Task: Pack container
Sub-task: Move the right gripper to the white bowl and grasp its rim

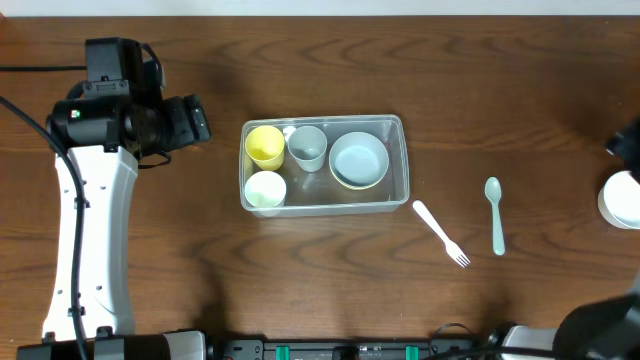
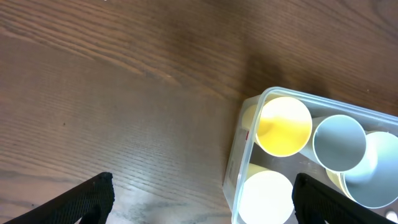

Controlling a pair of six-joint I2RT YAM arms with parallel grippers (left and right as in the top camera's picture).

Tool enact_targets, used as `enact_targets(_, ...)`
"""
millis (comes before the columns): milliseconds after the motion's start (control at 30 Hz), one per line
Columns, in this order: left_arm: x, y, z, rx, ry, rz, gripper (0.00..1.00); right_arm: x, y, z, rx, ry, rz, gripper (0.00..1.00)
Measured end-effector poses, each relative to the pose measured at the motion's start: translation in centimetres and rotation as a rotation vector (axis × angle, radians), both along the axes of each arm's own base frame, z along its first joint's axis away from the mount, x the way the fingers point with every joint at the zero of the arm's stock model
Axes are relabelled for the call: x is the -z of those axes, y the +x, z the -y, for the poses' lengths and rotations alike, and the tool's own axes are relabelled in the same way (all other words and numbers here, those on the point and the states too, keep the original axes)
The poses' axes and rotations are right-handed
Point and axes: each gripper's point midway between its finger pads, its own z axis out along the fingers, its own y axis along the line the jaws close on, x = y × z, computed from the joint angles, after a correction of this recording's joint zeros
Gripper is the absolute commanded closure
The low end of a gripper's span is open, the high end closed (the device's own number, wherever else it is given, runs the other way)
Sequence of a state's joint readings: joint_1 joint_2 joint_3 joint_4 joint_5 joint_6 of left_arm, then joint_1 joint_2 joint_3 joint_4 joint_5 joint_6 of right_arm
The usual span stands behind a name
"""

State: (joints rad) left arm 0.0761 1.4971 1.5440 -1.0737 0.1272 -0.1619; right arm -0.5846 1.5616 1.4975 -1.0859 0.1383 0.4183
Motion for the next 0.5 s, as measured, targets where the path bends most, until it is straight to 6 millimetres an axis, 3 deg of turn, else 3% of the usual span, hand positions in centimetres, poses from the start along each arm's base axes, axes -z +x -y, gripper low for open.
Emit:
enact_targets(200, 0.0, 0.0, 0.0, 0.0, 0.0, 0.0, 0.09, 5.3, -2.6, 4.2, 0.131, 0.107, -0.101, 0.17)
enact_targets(500, 0.0, 0.0, 0.0, 0.0, 0.0, 0.0, 0.09, 11.8, -0.8, 5.4, 0.065, 0.211, -0.148, 0.15)
